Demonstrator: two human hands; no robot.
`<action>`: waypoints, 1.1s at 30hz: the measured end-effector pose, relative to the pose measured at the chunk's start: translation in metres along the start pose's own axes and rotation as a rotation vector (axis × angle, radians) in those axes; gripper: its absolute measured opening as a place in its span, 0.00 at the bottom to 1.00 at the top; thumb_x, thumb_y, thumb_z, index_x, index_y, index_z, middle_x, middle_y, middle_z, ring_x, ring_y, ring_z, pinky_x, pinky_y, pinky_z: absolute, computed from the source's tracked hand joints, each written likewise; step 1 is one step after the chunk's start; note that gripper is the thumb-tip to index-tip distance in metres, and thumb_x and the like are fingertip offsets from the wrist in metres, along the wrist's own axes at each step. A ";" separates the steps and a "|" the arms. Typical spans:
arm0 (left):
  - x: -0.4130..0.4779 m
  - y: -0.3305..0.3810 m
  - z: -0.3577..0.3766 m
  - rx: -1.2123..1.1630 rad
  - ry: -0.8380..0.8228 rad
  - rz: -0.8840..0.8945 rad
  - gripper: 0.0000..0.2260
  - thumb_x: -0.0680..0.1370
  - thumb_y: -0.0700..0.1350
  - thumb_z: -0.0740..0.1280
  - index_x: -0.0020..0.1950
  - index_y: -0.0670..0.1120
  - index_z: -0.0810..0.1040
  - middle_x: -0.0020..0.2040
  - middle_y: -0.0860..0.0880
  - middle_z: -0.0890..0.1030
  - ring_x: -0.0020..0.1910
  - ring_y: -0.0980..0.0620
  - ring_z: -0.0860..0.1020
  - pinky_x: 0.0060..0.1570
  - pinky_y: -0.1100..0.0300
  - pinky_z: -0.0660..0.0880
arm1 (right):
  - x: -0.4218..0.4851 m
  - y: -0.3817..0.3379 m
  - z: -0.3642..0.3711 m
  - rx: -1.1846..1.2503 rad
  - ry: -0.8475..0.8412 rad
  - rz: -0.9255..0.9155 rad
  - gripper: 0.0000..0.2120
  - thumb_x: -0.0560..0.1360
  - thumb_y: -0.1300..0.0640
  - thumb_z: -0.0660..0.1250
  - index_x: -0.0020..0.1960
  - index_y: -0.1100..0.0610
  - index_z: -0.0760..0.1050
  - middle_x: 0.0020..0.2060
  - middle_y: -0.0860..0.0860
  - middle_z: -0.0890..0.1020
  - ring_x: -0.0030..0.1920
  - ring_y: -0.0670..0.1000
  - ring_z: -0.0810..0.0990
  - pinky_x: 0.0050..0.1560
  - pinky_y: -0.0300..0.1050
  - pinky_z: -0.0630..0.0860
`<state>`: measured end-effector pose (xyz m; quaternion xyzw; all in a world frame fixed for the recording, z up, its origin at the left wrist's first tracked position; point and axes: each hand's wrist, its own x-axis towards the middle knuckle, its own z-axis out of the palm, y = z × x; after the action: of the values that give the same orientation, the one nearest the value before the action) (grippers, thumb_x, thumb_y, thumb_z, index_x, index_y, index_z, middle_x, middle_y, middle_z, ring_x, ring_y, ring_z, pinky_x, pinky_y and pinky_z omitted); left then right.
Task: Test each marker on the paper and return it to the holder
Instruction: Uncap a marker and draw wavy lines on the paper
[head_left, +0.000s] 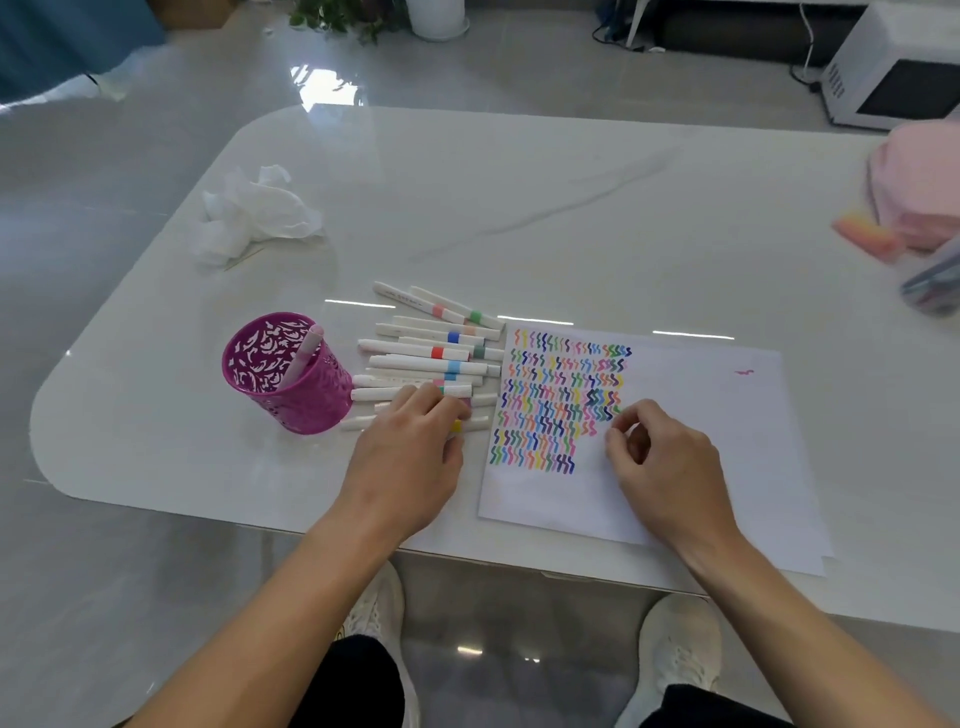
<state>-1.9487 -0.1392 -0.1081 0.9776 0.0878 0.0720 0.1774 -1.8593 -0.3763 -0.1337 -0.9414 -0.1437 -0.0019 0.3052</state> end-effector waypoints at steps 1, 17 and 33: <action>0.002 0.000 0.002 0.015 0.004 -0.001 0.10 0.78 0.45 0.70 0.59 0.50 0.80 0.55 0.53 0.78 0.54 0.52 0.75 0.47 0.55 0.79 | 0.000 0.000 0.000 -0.006 0.002 -0.009 0.04 0.78 0.58 0.70 0.45 0.54 0.77 0.31 0.46 0.78 0.33 0.52 0.77 0.37 0.44 0.70; 0.013 0.020 -0.002 -0.127 0.022 -0.037 0.06 0.76 0.46 0.68 0.47 0.51 0.71 0.46 0.55 0.75 0.44 0.54 0.73 0.40 0.60 0.74 | -0.002 0.006 -0.003 -0.016 -0.006 -0.055 0.03 0.78 0.57 0.70 0.46 0.54 0.78 0.33 0.46 0.79 0.34 0.49 0.78 0.39 0.43 0.72; 0.016 0.064 -0.016 -0.885 -0.023 -0.079 0.09 0.78 0.41 0.71 0.57 0.48 0.79 0.43 0.49 0.82 0.42 0.49 0.82 0.46 0.55 0.81 | -0.020 -0.029 -0.029 0.438 -0.194 -0.223 0.16 0.79 0.36 0.63 0.57 0.46 0.78 0.46 0.41 0.84 0.48 0.43 0.83 0.50 0.36 0.78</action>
<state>-1.9262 -0.1896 -0.0686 0.8042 0.0838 0.0848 0.5822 -1.8843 -0.3757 -0.0956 -0.8270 -0.2723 0.0859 0.4842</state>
